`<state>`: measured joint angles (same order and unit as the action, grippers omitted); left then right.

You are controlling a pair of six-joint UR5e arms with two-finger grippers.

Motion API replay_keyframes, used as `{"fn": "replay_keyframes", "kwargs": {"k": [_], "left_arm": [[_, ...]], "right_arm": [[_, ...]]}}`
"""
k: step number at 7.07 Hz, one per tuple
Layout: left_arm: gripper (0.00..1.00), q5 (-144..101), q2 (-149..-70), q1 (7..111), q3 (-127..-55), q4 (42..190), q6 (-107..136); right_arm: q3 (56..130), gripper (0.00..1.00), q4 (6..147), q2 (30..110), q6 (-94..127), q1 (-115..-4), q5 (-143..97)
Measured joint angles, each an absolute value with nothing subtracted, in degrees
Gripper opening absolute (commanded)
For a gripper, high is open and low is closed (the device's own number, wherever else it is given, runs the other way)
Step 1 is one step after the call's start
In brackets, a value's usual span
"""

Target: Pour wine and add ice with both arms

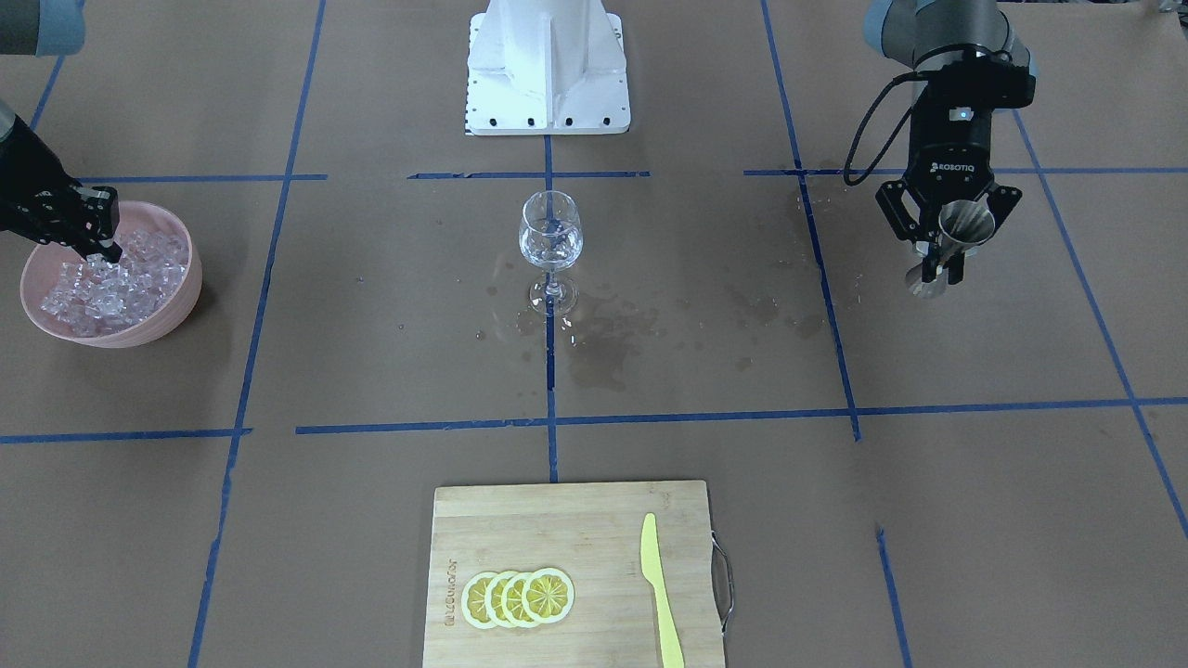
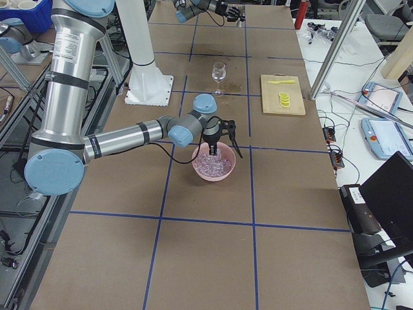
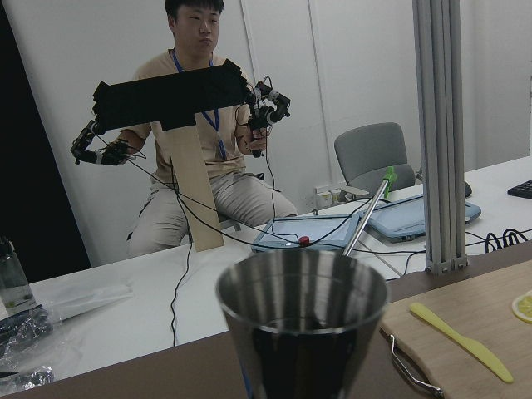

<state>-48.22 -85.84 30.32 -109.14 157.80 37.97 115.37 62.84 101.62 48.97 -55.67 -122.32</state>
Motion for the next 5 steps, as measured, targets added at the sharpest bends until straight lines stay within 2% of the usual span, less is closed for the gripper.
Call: {"fn": "replay_keyframes", "kwargs": {"k": [5], "left_arm": [[0.00, -43.39, -84.79, 29.84, -102.83, 157.77, 46.06]], "right_arm": [[119.29, 0.00, 62.84, 100.15, 50.95, -57.18, -123.27]]}}
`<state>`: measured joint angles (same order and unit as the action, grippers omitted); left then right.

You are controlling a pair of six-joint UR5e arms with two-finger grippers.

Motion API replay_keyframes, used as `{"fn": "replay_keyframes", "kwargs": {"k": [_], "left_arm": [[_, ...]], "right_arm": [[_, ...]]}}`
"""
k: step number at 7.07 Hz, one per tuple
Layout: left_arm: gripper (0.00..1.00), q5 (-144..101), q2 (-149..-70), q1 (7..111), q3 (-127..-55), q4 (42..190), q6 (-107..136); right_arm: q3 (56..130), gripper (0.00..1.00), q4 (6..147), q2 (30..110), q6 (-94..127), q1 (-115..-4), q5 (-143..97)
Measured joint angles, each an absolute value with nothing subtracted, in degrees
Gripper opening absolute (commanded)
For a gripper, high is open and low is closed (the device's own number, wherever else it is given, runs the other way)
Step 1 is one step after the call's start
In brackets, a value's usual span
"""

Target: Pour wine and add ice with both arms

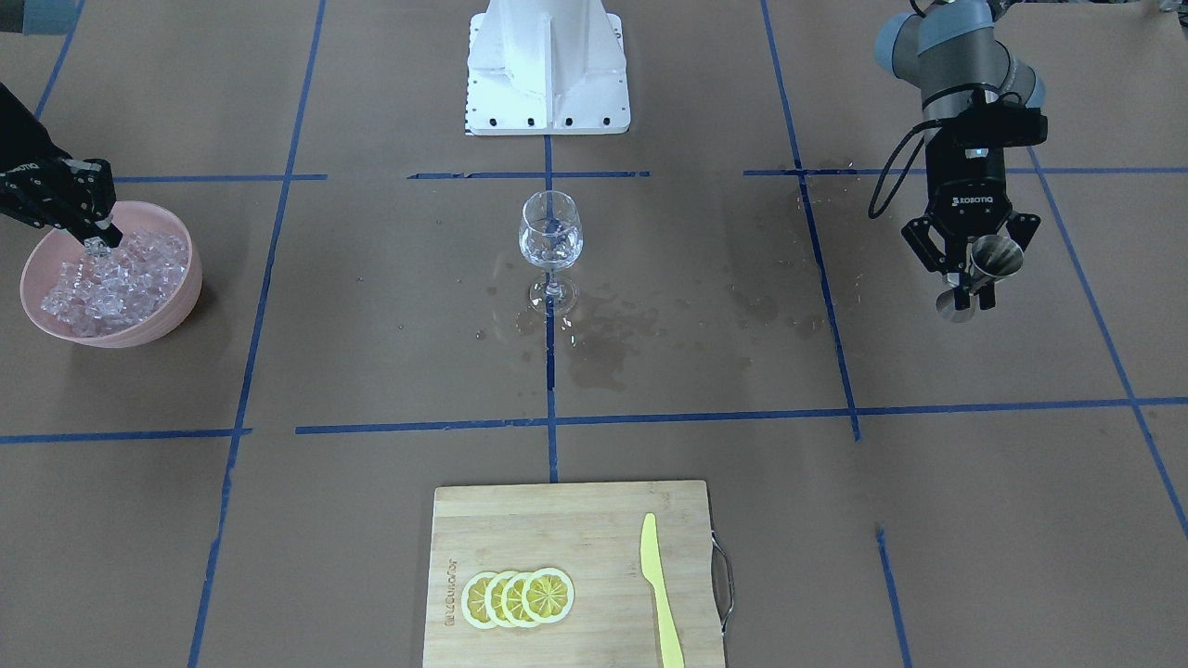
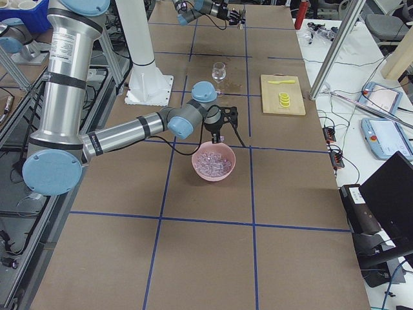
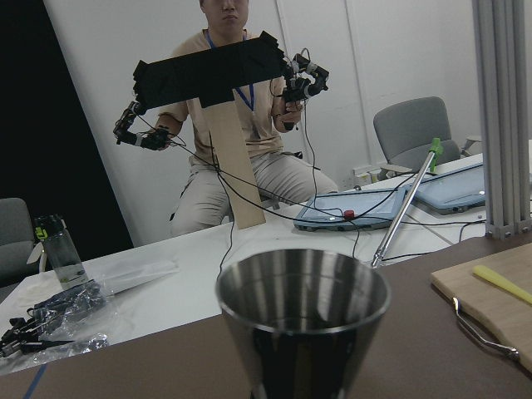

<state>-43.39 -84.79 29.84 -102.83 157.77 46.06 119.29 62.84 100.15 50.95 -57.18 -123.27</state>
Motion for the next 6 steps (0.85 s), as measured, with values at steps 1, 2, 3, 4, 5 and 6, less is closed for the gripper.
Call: {"fn": "replay_keyframes", "kwargs": {"k": [1, 2, 3, 4, 5, 6], "left_arm": [[0.00, -43.12, -84.47, 29.23, -102.09, 157.76, 49.37], [0.00, -42.96, -84.30, 28.13, -101.40, 157.74, 52.96], [0.00, -42.22, -84.24, 26.57, -100.57, 157.71, 56.04], [0.00, -39.86, -84.22, 24.34, -99.81, 157.66, 57.95], [0.00, -36.99, -84.17, 21.73, -99.15, 157.62, 59.30], [0.00, -34.37, -84.09, 19.18, -98.35, 157.60, 60.99]], "right_arm": [[119.58, 0.00, 62.84, 99.00, 53.12, -57.21, -123.58], [119.83, 0.00, 62.84, 97.60, 55.58, -57.21, -124.19], [120.02, 0.00, 62.86, 96.36, 57.56, -57.21, -124.57], [120.10, 0.00, 62.88, 95.46, 58.58, -57.22, -124.75], [120.16, 0.00, 62.86, 94.83, 58.97, -57.22, -124.84], [120.25, 0.00, 62.85, 94.37, 59.11, -57.22, -124.87]]}}
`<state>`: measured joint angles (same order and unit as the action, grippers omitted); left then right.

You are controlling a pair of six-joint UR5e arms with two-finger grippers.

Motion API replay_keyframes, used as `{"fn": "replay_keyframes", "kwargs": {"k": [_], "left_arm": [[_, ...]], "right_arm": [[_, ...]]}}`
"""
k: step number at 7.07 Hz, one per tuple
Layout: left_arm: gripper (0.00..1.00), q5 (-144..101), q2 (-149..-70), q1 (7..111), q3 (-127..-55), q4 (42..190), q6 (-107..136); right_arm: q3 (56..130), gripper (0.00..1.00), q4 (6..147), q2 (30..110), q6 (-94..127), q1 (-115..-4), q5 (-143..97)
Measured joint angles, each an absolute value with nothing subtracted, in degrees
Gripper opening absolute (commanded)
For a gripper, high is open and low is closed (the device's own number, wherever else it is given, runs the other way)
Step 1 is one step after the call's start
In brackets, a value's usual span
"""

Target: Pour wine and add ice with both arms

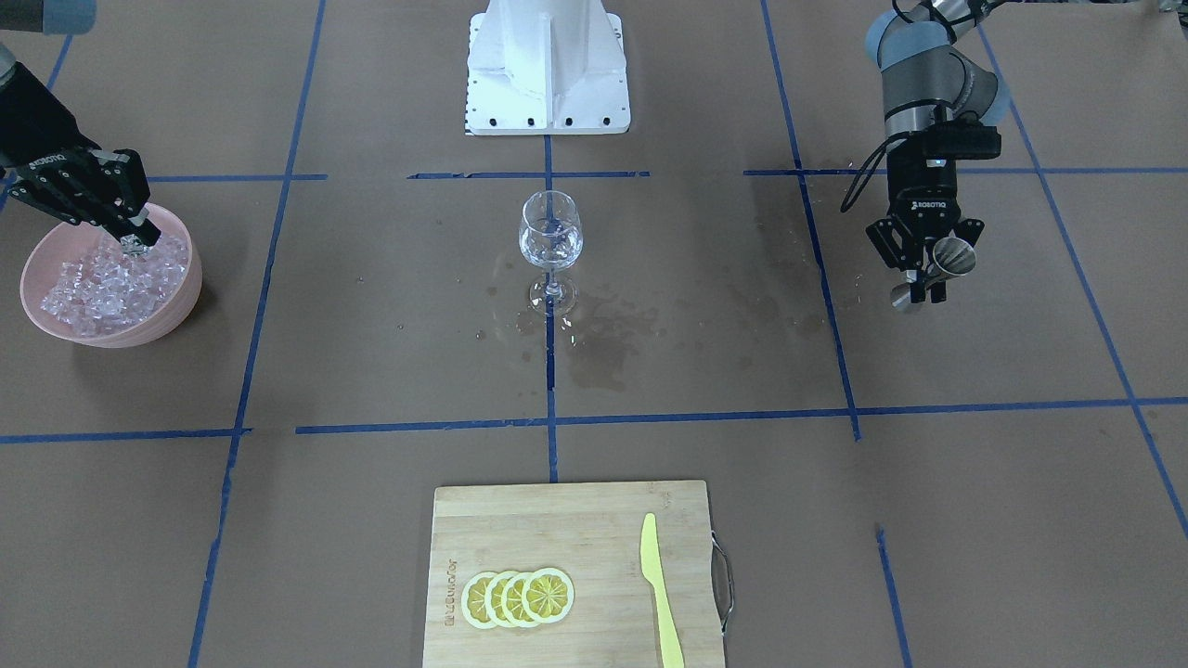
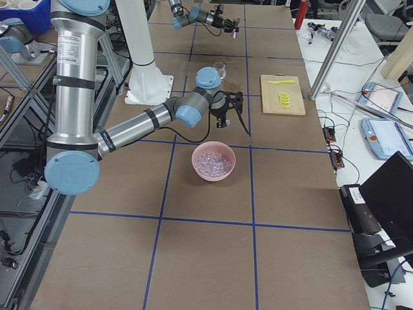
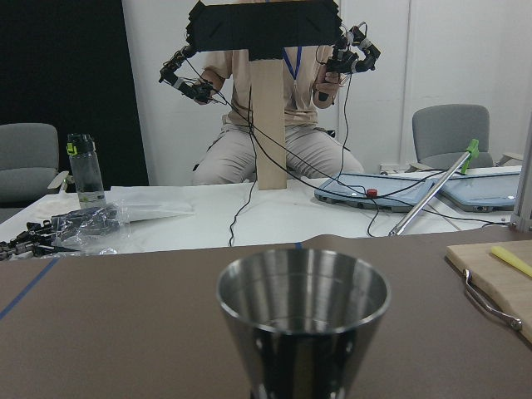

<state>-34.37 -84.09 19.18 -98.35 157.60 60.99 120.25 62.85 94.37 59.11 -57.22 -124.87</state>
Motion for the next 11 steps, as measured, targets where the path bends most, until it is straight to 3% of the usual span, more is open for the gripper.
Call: {"fn": "replay_keyframes", "kwargs": {"k": [7, 10, 11], "left_arm": [[0.00, -19.19, -83.93, 6.47, -94.11, 157.58, 67.51], [0.24, -18.91, -84.50, 5.04, -92.40, 157.51, 67.67], [0.27, -18.90, -84.74, 4.85, -92.14, 157.50, 67.67]], "right_arm": [[120.89, 0.00, 62.50, 89.48, 65.96, -57.21, -124.93], [121.10, 0.00, 62.25, 88.25, 67.77, -57.13, -124.87], [121.11, 0.00, 62.18, 87.62, 68.14, -57.10, -124.86]]}}
